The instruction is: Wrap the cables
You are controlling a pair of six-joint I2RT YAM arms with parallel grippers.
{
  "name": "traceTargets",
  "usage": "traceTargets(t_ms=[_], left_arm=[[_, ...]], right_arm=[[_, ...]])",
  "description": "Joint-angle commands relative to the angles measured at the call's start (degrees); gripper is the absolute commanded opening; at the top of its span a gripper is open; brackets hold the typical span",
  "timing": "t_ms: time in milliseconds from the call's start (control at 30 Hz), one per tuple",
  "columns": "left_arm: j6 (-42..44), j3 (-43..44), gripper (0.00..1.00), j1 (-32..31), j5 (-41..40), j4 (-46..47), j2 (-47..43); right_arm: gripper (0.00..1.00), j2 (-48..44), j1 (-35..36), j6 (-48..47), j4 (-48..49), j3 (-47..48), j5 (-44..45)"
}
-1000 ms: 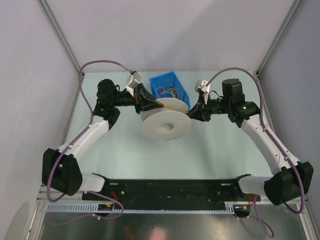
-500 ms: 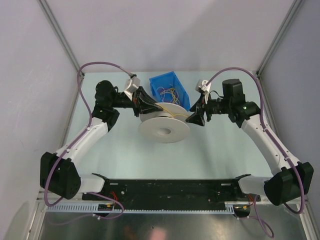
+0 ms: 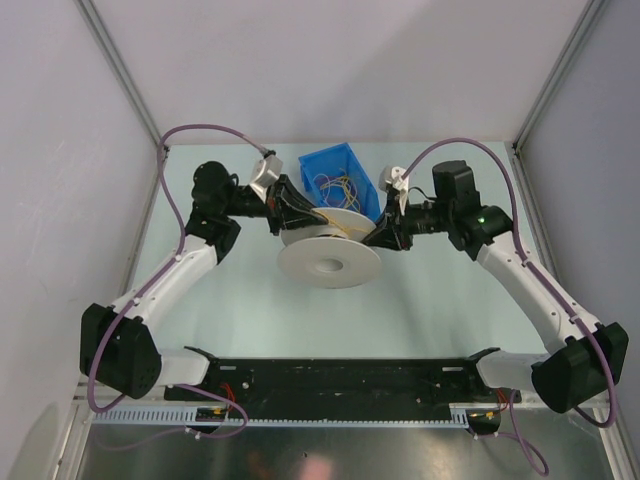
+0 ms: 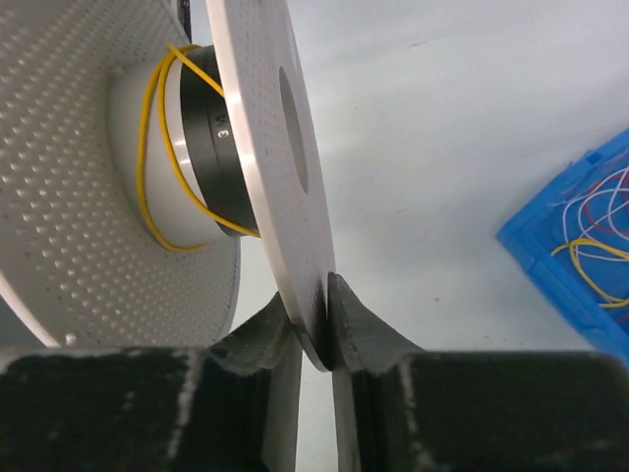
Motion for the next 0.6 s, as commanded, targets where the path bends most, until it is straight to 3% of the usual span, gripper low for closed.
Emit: traceTargets(t_ms=[0, 100, 267, 567], left_arm=[[-0.61, 1.69, 0.00, -1.02, 2.65, 2.15, -0.89], [-1.32, 1.74, 0.00, -0.79, 2.05, 2.12, -0.39], [-3.83, 2.57, 0.01, 0.03, -2.23, 2.14, 2.05], [-12.26, 4.13, 0.49, 4.77, -6.67, 2.08, 8.08]], right_arm=[[0.09, -1.05, -0.01, 0.57, 2.63, 1.13, -0.40], [0.01, -1.12, -0.53, 1.80, 2.60, 1.08, -0.54], [0.00, -1.07, -3.08, 10.36, 6.27, -0.09, -1.44], [0.00, -1.65, -8.63, 28.62, 15.21, -4.48, -2.02]])
